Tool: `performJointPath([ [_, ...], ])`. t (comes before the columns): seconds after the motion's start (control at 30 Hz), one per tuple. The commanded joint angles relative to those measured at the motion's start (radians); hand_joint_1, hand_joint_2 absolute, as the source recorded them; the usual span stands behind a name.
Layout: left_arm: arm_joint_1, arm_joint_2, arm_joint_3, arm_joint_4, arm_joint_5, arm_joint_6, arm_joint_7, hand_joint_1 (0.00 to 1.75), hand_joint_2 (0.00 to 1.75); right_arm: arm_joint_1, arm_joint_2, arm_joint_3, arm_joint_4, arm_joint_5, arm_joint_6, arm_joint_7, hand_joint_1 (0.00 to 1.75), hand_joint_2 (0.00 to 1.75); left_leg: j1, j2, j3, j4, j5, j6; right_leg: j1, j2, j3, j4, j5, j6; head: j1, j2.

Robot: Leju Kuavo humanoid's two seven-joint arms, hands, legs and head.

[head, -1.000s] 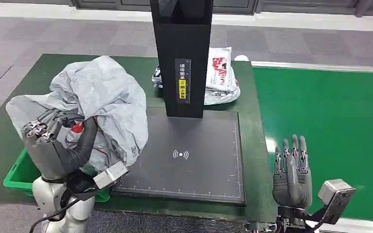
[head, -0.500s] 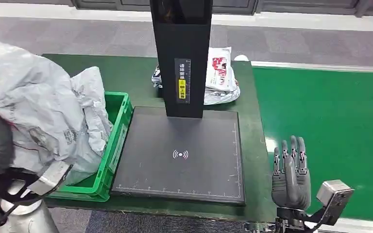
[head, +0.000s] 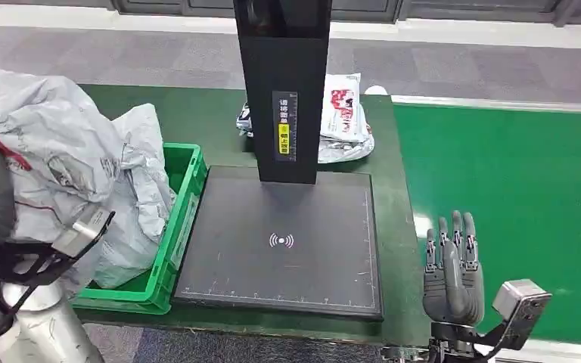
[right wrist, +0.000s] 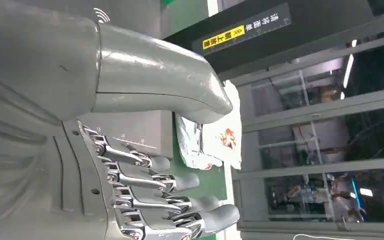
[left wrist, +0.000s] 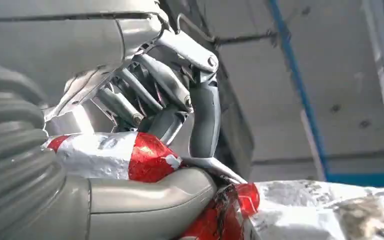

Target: Moved the parcel from conveyor to table for the left to box.

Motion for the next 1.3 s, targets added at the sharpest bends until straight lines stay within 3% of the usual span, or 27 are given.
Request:
performJointPath([
  [0.03,-0.007,0.178,-0.150,0.287,-0.246,0.002,0.400,1.75,1.75,-0.023,0.008,-0.061,0.045,0.013,0.014,-0.007,0.00,1.75,0.000,-0.005,0.001,-0.004,0.004,0.000,0.000,-0.003,0.002,-0.004,0.002,-0.001,0.000,0.000],
  [0.17,-0.003,0.244,-0.123,0.446,-0.246,-0.039,0.409,1.75,1.75,-0.008,0.010,-0.082,0.030,0.012,0.022,-0.007,0.00,1.75,-0.001,-0.005,0.003,-0.005,0.004,0.000,-0.001,-0.003,0.003,-0.003,0.001,-0.001,0.000,0.000],
  [0.23,-0.008,0.355,-0.237,0.501,-0.246,-0.115,0.578,1.75,1.75,-0.010,0.002,-0.090,0.033,0.012,0.027,-0.007,0.00,1.75,-0.001,-0.003,0.002,-0.004,0.003,0.000,0.000,-0.001,0.002,-0.003,0.001,-0.001,0.000,0.000],
  [0.27,-0.017,0.448,-0.367,0.533,-0.246,-0.156,0.743,1.75,1.75,-0.012,-0.001,-0.094,0.035,0.011,0.030,-0.007,0.00,1.75,0.000,-0.003,0.001,-0.001,0.001,0.000,0.000,-0.002,0.001,-0.001,0.000,0.000,0.000,0.000],
  [0.3,-0.017,0.448,-0.367,0.533,-0.246,-0.156,0.743,1.75,1.75,-0.012,-0.001,-0.094,0.035,0.011,0.030,-0.007,0.00,1.75,0.000,-0.004,0.000,-0.001,0.002,-0.001,0.001,-0.003,0.001,-0.001,0.000,0.000,0.000,0.000],
  [0.33,-0.033,0.514,-0.479,0.568,-0.246,-0.182,0.882,1.75,1.75,-0.013,-0.003,-0.098,0.034,0.011,0.034,-0.007,0.00,1.75,0.001,-0.007,-0.001,-0.003,0.004,-0.001,0.001,-0.005,0.000,-0.002,0.001,-0.001,0.000,0.000],
  [0.37,-0.038,0.523,-0.509,0.579,-0.246,-0.193,0.922,1.75,1.75,-0.013,-0.004,-0.098,0.032,0.010,0.036,-0.007,0.00,1.75,0.001,-0.007,-0.001,-0.003,0.004,-0.001,0.001,-0.005,0.000,-0.003,0.002,-0.001,0.001,0.000],
  [0.73,-0.039,0.514,-0.512,0.592,-0.246,-0.213,0.951,1.75,1.75,-0.006,-0.001,-0.100,0.023,0.009,0.041,-0.006,0.00,1.75,0.000,0.001,0.000,-0.001,0.001,-0.001,0.000,0.001,-0.001,0.000,0.001,-0.001,0.000,0.000],
  [0.97,-0.064,0.394,-0.361,0.686,-0.246,-0.311,0.893,1.75,1.75,0.016,0.019,-0.117,-0.002,0.013,0.056,0.002,0.00,1.75,0.000,-0.002,0.000,-0.002,0.002,0.000,0.000,0.000,-0.001,-0.002,0.001,-0.001,0.000,0.000],
  [1.0,-0.079,0.383,-0.341,0.713,-0.246,-0.344,0.882,0.98,1.75,0.014,0.023,-0.121,-0.003,0.015,0.060,0.005,0.00,1.75,0.000,-0.003,-0.001,-0.002,0.003,0.000,0.000,-0.001,-0.001,-0.002,0.002,-0.001,0.000,0.000],
  [1.03,-0.095,0.379,-0.335,0.745,-0.246,-0.374,0.898,0.00,1.75,0.010,0.027,-0.125,-0.003,0.017,0.065,0.009,0.00,1.75,0.000,-0.003,-0.001,-0.001,0.003,0.000,0.000,-0.001,-0.001,-0.001,0.001,0.000,0.000,0.000],
  [1.3,-0.113,0.366,-0.299,0.824,-0.246,-0.461,0.962,0.00,1.75,0.010,0.050,-0.144,-0.019,0.035,0.093,0.029,0.00,1.75,0.000,-0.001,-0.001,-0.002,0.003,0.000,0.000,0.000,-0.001,-0.001,0.002,-0.001,0.000,0.000],
])
